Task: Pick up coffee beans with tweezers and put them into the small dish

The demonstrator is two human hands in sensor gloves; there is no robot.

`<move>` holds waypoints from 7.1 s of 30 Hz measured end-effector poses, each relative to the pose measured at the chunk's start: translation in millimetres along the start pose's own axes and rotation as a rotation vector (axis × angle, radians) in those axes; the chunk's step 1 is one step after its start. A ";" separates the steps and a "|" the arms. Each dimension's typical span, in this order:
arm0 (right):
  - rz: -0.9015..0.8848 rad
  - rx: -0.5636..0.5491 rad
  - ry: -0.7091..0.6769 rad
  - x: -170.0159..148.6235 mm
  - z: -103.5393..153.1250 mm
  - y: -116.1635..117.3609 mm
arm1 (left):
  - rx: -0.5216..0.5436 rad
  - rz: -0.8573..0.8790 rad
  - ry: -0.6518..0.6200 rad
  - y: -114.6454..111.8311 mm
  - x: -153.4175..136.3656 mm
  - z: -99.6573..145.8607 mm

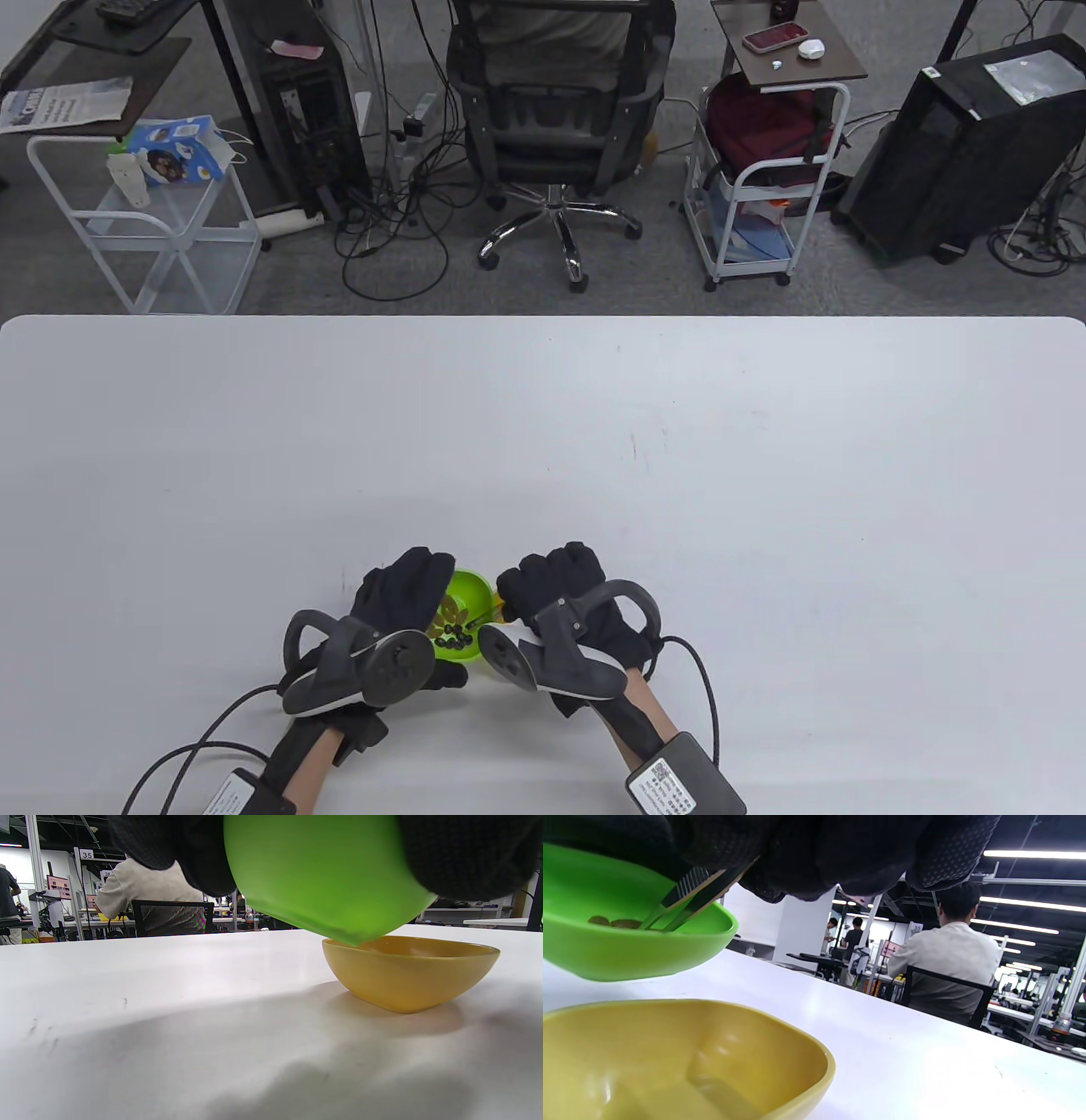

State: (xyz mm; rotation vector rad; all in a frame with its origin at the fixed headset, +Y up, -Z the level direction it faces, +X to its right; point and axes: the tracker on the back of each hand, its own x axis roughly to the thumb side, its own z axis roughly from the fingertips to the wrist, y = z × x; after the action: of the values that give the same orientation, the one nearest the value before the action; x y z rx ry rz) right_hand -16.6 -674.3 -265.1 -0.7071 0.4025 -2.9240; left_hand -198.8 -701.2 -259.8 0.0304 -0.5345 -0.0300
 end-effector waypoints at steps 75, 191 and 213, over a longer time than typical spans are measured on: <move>-0.097 -0.017 -0.003 -1.4 10.9 5.5 | -0.003 -0.009 0.007 -0.1 -2.2 0.2; -0.061 -0.009 -0.021 10.1 6.6 12.9 | 0.008 -0.014 0.000 1.4 -2.6 2.3; 0.002 -0.023 -0.025 11.2 6.5 10.2 | 0.009 -0.019 -0.003 1.6 -2.4 2.5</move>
State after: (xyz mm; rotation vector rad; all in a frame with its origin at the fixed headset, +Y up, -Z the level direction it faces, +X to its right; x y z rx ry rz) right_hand -23.1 -687.4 -257.5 -0.7455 0.4348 -2.9099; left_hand -202.1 -699.5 -258.9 0.0446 -0.5369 -0.0462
